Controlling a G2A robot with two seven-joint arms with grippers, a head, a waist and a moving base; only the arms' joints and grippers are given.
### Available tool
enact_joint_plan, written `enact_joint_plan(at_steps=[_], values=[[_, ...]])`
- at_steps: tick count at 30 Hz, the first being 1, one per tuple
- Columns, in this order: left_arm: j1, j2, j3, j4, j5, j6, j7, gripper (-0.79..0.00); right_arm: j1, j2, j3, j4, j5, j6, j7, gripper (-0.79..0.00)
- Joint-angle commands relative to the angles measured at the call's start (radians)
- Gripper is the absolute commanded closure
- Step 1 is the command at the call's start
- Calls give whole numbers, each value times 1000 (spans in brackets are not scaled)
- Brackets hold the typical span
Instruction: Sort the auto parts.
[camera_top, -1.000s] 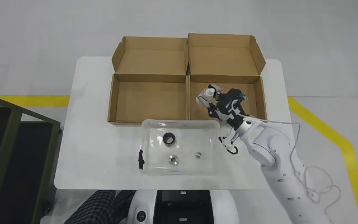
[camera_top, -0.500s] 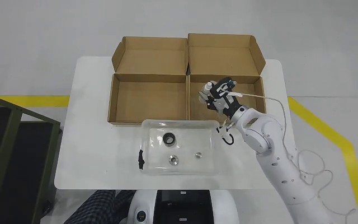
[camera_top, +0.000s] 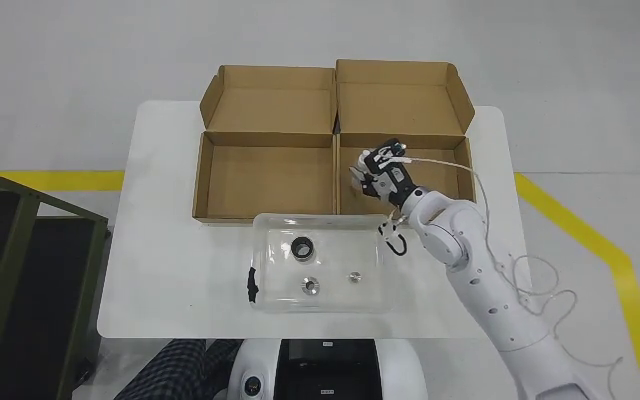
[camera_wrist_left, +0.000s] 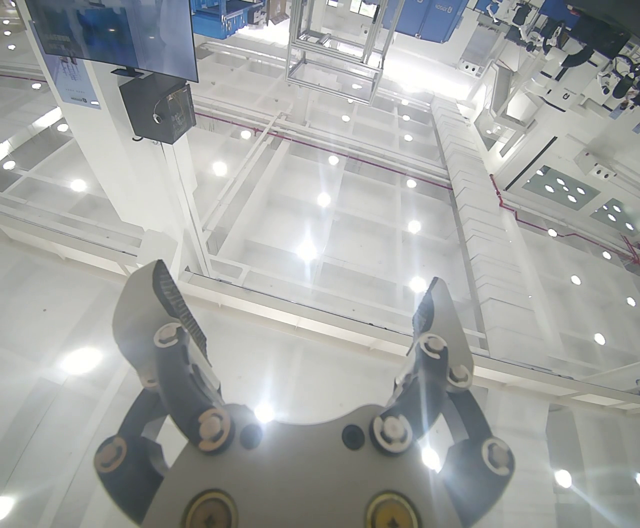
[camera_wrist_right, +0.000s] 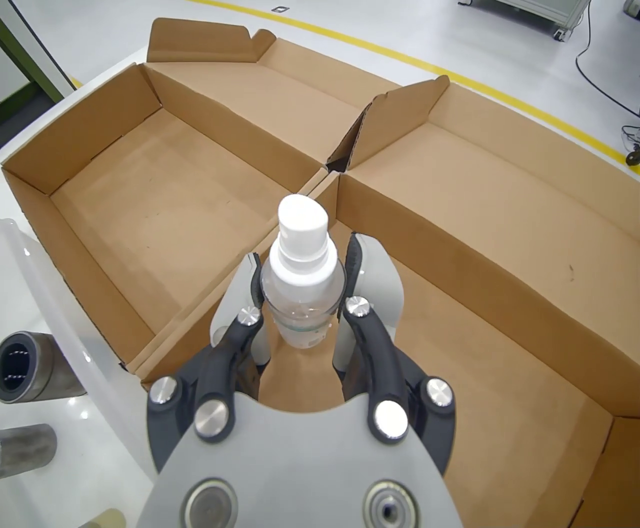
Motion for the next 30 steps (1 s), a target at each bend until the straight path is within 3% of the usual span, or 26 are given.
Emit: enact_joint_plan(at_steps=[1,5,10,12,15,18,30], values=[[0,0,0,0,0,0,0,-785,5,-2,-4,9,0,3,4,0],[0,0,0,0,0,0,0,-785,15,-6,-10,22,1,6,15,-3],[0,0,0,0,0,0,0,-785,23,-10,-13,47,7,-1,11,-77],[0,0,0,0,0,0,0,-785,25,-11,-12,56,9,-4,7,-145],[0,0,0,0,0,0,0,-785,25,-13,-12,66,12,-7,3,-372],[0,0,0,0,0,0,0,-785,18,-13,-9,61,10,-10,-1,-785],[0,0,0,0,0,0,0,-785,-61,6,65,-87,-41,-39,-14,-785]])
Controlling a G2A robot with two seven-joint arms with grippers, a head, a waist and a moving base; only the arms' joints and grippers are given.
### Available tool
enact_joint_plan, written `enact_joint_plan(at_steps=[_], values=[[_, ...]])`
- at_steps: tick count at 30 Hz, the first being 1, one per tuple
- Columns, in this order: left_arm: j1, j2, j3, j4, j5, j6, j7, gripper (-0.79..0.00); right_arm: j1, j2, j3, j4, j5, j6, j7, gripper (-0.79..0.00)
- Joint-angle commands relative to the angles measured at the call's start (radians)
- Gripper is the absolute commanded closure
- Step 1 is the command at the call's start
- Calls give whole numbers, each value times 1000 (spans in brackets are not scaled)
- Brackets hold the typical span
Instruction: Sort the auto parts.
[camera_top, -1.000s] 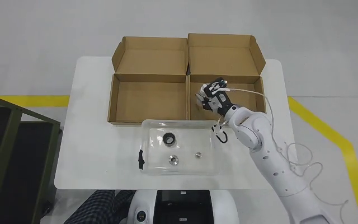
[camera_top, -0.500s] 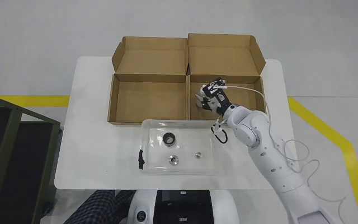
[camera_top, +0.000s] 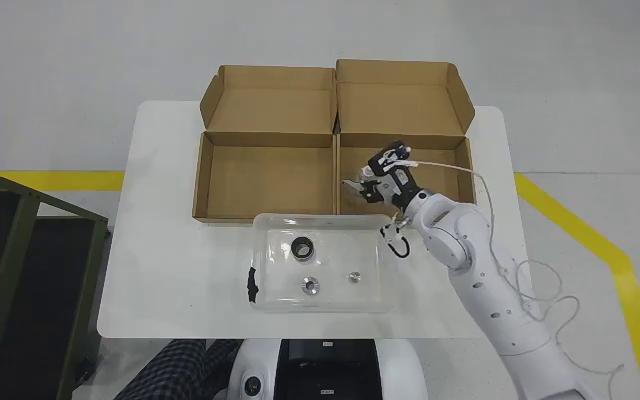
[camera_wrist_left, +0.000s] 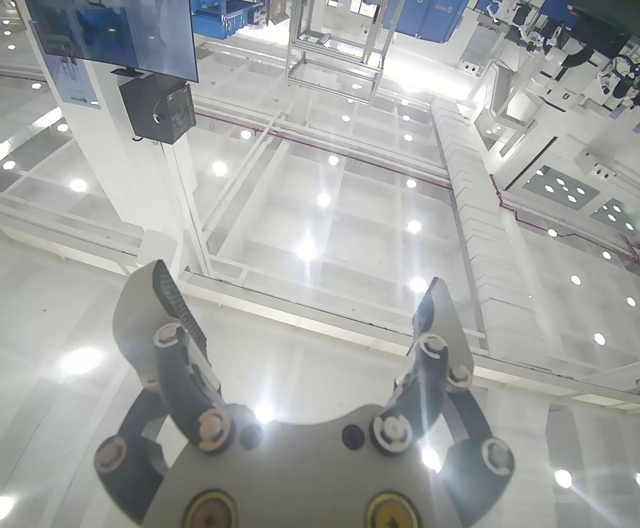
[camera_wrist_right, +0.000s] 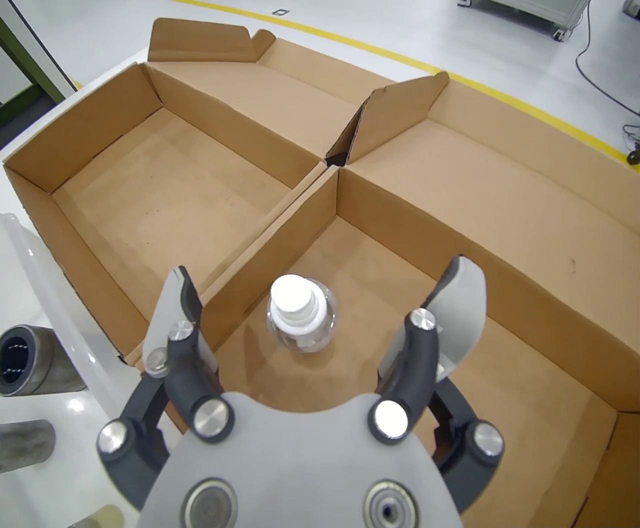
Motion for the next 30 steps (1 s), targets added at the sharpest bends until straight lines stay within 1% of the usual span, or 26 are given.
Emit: enact_joint_plan(at_steps=[1,4,9,15,18,24,30], values=[[0,0,0,0,0,0,0,-785,-20,6,21,-50,-17,-9,7,-785],[0,0,0,0,0,0,0,-785,-55,15,53,-126,-22,-42,24,-785],[0,0,0,0,0,0,0,-785,-102,30,102,-208,17,-151,74,-785],[0,0,0,0,0,0,0,-785,-174,49,133,-306,4,-271,142,-785],[0,0,0,0,0,0,0,-785,-214,57,147,-351,8,-328,155,-785],[0,0,0,0,0,0,0,-785,-304,73,167,-456,-40,-401,171,-785],[0,0,0,0,0,0,0,-785,-365,86,164,-500,-84,-476,174,-785]])
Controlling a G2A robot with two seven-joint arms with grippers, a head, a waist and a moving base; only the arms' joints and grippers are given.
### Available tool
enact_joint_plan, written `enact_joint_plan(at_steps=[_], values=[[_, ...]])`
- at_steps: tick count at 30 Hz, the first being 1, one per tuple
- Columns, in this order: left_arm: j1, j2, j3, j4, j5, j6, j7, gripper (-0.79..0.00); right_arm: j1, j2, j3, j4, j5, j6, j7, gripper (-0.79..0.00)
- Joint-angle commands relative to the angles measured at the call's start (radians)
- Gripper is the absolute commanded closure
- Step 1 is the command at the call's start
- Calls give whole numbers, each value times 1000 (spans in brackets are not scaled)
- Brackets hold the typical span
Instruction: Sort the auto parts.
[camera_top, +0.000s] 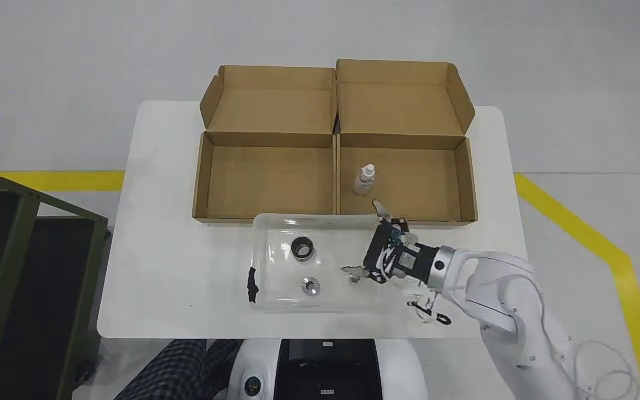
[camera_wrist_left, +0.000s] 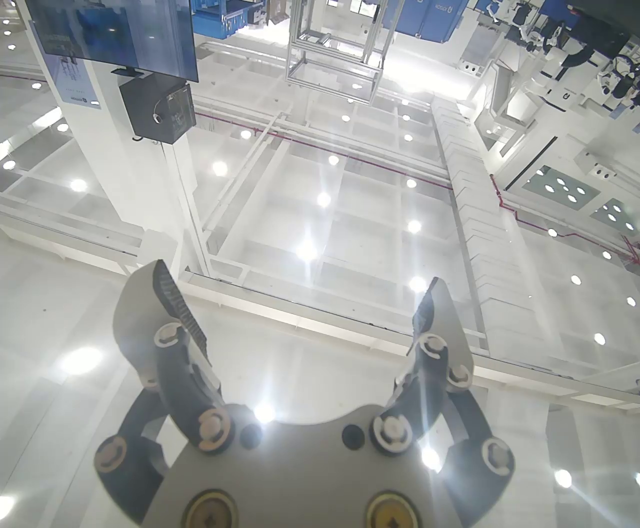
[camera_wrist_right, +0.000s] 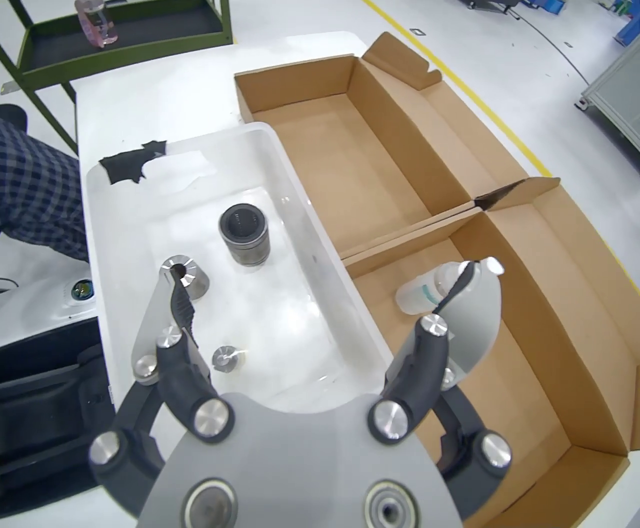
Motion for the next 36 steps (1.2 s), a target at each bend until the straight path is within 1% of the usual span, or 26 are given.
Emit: enact_joint_plan(at_steps=[1,6,15,32,34,36], values=[[0,0,0,0,0,0,0,-785,-12,4,-3,-6,-17,-22,5,-785],[0,0,0,0,0,0,0,-785,-38,12,-17,-14,-65,-59,30,-785],[0,0,0,0,0,0,0,-785,-58,24,-40,-20,-134,-72,78,-785],[0,0,0,0,0,0,0,-785,1,33,-97,26,-105,-76,195,-785],[0,0,0,0,0,0,0,-785,7,34,-108,32,-105,-76,209,-711],[0,0,0,0,0,0,0,-785,13,35,-118,39,-103,-76,220,-690]])
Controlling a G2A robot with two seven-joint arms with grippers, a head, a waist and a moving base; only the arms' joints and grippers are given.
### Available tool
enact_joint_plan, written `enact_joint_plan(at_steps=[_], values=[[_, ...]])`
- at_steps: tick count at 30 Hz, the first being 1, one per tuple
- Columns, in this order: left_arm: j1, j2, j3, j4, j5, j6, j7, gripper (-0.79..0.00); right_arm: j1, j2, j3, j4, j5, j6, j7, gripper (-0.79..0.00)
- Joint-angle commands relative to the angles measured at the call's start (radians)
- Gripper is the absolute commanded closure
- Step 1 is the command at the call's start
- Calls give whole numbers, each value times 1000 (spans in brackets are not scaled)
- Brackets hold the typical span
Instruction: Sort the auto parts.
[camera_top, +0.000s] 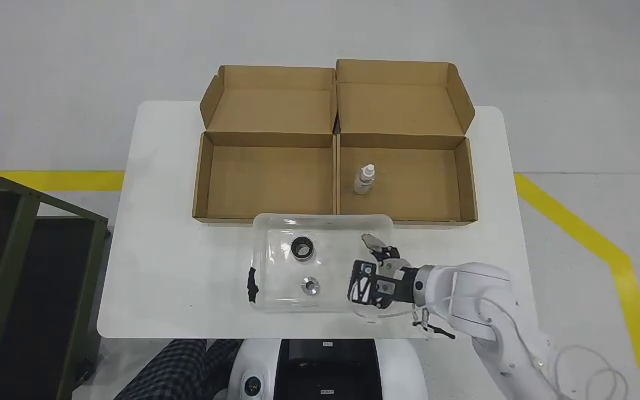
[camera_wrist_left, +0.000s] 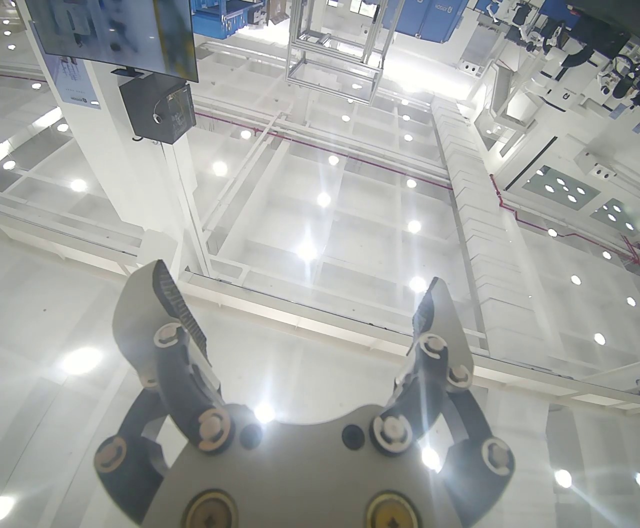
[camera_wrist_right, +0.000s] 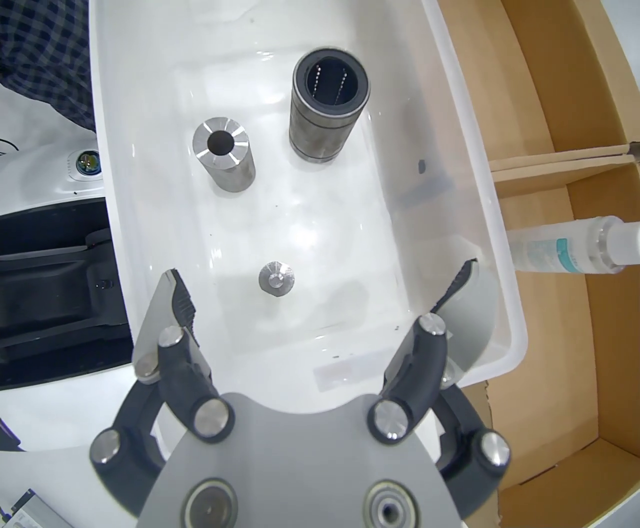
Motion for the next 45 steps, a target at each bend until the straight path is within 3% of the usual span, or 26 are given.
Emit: enact_joint_plan(at_steps=[1,5,10,21,41,44,45], values=[[0,0,0,0,0,0,0,-785,7,1,-9,7,2,1,10,-680],[0,0,0,0,0,0,0,-785,21,2,-23,22,8,8,23,-582],[0,0,0,0,0,0,0,-785,37,3,-42,37,11,12,40,-563],[0,0,0,0,0,0,0,-785,64,6,-80,65,9,23,70,-391],[0,0,0,0,0,0,0,-785,125,7,-151,120,30,53,133,-326],[0,0,0,0,0,0,0,-785,133,7,-160,127,36,56,137,-234],[0,0,0,0,0,0,0,-785,135,7,-163,128,37,54,138,-160]])
